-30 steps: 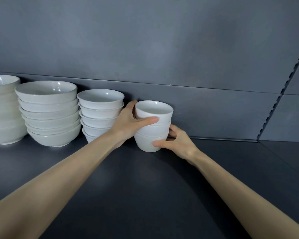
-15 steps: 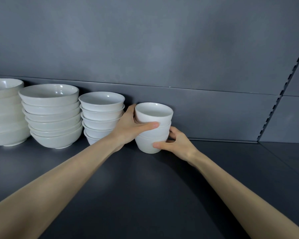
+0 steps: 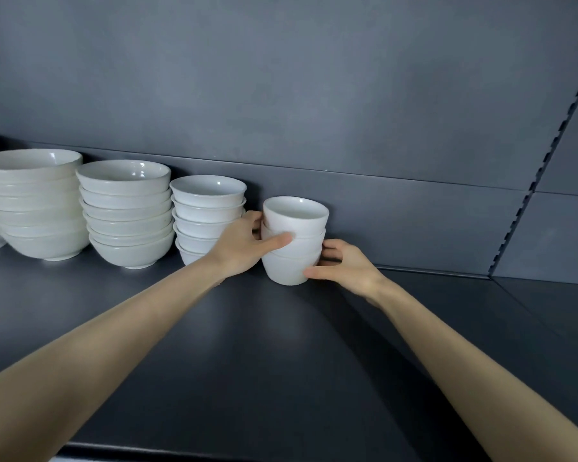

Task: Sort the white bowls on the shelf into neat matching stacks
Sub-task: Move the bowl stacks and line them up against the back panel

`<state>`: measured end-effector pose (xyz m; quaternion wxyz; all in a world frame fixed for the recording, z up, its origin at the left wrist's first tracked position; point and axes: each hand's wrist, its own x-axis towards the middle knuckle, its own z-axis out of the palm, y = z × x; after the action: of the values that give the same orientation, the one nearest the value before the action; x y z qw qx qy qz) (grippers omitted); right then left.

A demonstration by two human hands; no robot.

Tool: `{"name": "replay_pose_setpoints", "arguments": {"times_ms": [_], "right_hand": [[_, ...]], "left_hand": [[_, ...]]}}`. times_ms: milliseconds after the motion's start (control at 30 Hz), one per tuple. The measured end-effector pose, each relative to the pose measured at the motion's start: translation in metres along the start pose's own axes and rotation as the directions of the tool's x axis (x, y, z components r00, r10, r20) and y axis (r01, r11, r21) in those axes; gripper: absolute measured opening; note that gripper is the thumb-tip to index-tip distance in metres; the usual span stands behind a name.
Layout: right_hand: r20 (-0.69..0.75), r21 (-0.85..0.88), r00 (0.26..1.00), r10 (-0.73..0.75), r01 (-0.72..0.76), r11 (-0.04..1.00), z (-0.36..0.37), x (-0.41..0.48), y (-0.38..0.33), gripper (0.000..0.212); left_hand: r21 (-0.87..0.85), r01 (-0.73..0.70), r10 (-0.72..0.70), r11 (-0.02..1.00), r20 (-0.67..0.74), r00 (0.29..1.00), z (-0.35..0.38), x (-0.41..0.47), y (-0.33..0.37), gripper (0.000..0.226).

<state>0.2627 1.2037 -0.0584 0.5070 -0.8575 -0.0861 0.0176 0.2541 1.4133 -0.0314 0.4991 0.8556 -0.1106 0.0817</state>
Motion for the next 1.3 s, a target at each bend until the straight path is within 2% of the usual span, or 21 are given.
{"name": "replay_pose_setpoints", "arguments": {"times_ms": [100,200,400,533,733,933,1100,1300], "right_hand": [[-0.025,-0.102,1.000,-0.002,0.000,0.995,-0.010,-0.015,-0.004,0.079],[-0.063,-0.210,0.998,-0.003,-0.010,0.978,-0.024,-0.032,-0.009,0.068],[-0.227,-0.492,0.970,-0.086,-0.038,0.869,-0.059,-0.076,-0.028,0.060],[-0.333,-0.606,0.932,-0.141,-0.097,0.789,-0.081,-0.106,-0.038,0.060],[-0.461,-0.670,0.878,-0.129,-0.249,0.699,-0.117,-0.155,-0.034,0.063],[-0.552,-0.668,0.830,-0.076,-0.386,0.636,-0.162,-0.198,-0.017,0.064],[-0.562,-0.686,0.821,-0.102,-0.394,0.612,-0.207,-0.221,0.001,0.066],[-0.550,-0.716,0.826,-0.127,-0.387,0.581,-0.293,-0.253,0.039,0.063]], "left_hand": [[0.126,0.010,-0.004,0.992,-0.048,0.999,-0.001,-0.014,0.004,0.050],[0.296,-0.015,0.036,0.955,-0.066,0.997,0.001,-0.031,0.007,0.042],[0.576,-0.239,0.223,0.782,0.099,0.970,0.007,-0.047,0.041,0.051],[0.675,-0.374,0.335,0.636,0.195,0.922,0.016,-0.043,0.073,0.059],[0.661,-0.529,0.494,0.532,0.265,0.828,0.048,-0.039,0.109,0.064],[0.655,-0.593,0.528,0.469,0.330,0.783,0.094,-0.042,0.134,0.067],[0.614,-0.627,0.573,0.480,0.322,0.754,0.135,-0.041,0.167,0.068],[0.595,-0.618,0.558,0.515,0.315,0.768,0.221,-0.052,0.217,0.066]]}}
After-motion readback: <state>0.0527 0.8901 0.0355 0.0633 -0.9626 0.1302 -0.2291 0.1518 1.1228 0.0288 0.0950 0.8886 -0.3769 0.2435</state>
